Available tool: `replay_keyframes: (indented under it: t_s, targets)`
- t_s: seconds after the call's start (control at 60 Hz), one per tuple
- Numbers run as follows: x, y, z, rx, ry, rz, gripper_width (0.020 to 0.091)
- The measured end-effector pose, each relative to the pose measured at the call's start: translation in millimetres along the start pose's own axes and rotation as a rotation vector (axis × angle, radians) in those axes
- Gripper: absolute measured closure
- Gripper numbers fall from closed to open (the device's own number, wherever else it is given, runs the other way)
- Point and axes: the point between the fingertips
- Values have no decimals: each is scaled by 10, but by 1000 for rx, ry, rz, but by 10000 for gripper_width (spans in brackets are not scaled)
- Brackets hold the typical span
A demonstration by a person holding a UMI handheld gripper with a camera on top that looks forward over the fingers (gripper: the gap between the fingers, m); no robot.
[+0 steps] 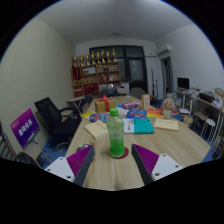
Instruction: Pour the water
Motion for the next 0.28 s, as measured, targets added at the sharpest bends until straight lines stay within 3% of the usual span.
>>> replay_keyframes:
  t_s: [0.283]
  targets:
    - [-1766,-672,-142,69,-21,-5,275]
Point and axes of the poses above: the point between the fingertips, and its own axes, seen from behind it with the camera up: y to the right, z down, x forward, the way the camera looks, and after that the axes turned 2 degrees about x, right-handed
